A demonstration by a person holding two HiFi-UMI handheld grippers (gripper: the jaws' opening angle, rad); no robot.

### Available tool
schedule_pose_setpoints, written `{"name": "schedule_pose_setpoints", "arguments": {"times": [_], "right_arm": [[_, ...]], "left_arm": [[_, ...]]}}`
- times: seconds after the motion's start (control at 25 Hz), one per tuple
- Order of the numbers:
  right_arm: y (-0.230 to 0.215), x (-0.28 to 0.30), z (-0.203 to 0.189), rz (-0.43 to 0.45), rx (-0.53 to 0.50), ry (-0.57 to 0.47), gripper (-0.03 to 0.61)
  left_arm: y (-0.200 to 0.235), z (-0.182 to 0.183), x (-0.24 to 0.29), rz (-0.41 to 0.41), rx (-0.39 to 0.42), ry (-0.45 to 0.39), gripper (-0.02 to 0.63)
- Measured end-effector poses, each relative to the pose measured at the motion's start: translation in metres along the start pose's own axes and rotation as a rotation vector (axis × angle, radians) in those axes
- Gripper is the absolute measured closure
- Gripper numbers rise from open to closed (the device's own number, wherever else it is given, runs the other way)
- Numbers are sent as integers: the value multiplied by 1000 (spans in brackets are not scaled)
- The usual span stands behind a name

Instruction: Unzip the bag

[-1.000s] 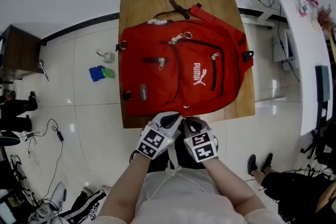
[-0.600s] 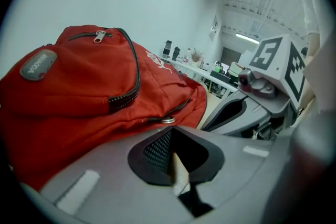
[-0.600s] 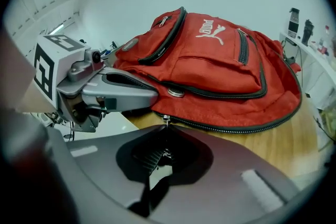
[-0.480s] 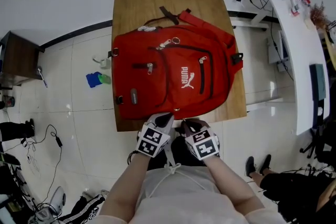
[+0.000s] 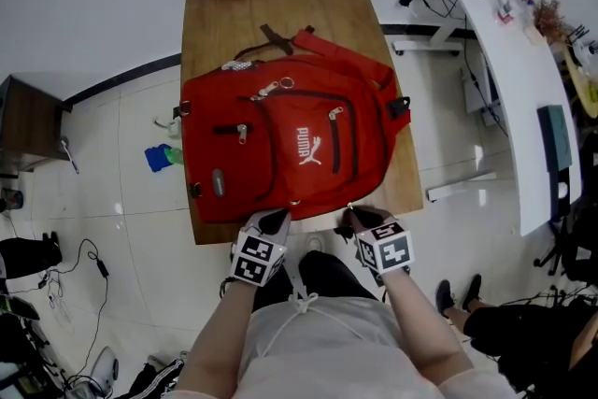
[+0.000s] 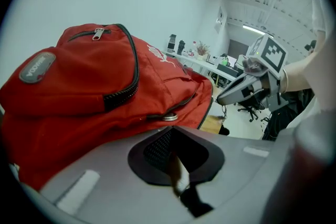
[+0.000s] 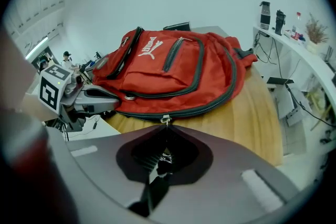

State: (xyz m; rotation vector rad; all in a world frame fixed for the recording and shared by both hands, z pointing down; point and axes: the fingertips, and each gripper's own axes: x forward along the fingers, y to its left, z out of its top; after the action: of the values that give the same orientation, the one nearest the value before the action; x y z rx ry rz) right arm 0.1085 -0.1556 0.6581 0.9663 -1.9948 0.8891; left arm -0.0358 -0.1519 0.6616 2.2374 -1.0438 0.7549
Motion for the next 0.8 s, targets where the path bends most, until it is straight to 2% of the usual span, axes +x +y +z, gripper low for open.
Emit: {"name": "schedule_pose_setpoints", "arguments": {"times": [0.2, 0.44, 0.8], "right_arm": [[-29, -12, 5, -48, 16, -19, 568], [-59, -20, 14, -83, 26, -33, 568], [-110, -30, 48, -153, 53, -90, 568]], "left_arm": [[1, 0, -1, 15, 3, 1, 607], [1, 1, 0, 63, 49, -24, 607], [3, -3, 1, 54, -30, 26, 607]]}}
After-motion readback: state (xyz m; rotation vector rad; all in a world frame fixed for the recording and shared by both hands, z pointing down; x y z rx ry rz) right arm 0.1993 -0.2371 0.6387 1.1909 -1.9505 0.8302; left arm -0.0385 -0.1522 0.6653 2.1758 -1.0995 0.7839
